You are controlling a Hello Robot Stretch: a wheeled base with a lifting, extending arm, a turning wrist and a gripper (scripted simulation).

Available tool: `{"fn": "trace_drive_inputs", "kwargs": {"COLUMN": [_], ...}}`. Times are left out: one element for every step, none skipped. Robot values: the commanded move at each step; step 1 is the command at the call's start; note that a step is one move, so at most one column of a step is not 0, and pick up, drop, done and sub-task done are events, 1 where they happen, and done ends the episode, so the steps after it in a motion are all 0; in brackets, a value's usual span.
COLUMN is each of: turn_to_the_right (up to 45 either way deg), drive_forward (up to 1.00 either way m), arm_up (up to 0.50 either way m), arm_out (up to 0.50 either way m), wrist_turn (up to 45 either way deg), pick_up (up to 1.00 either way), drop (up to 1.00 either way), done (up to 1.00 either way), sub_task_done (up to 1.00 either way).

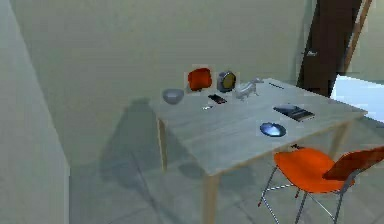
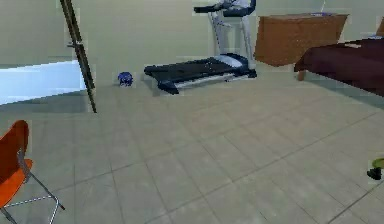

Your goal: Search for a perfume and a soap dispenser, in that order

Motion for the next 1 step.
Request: {"fn": "trace_drive_inputs", "kwargs": {"turn_to_the_right": [-45.0], "drive_forward": [0.0], "arm_up": [0.0], "arm_out": [0.0], "wrist_turn": [0.0], "pick_up": [0.0], "drop": [0.0], "done": [0.0], "sub_task_done": [0.0]}}
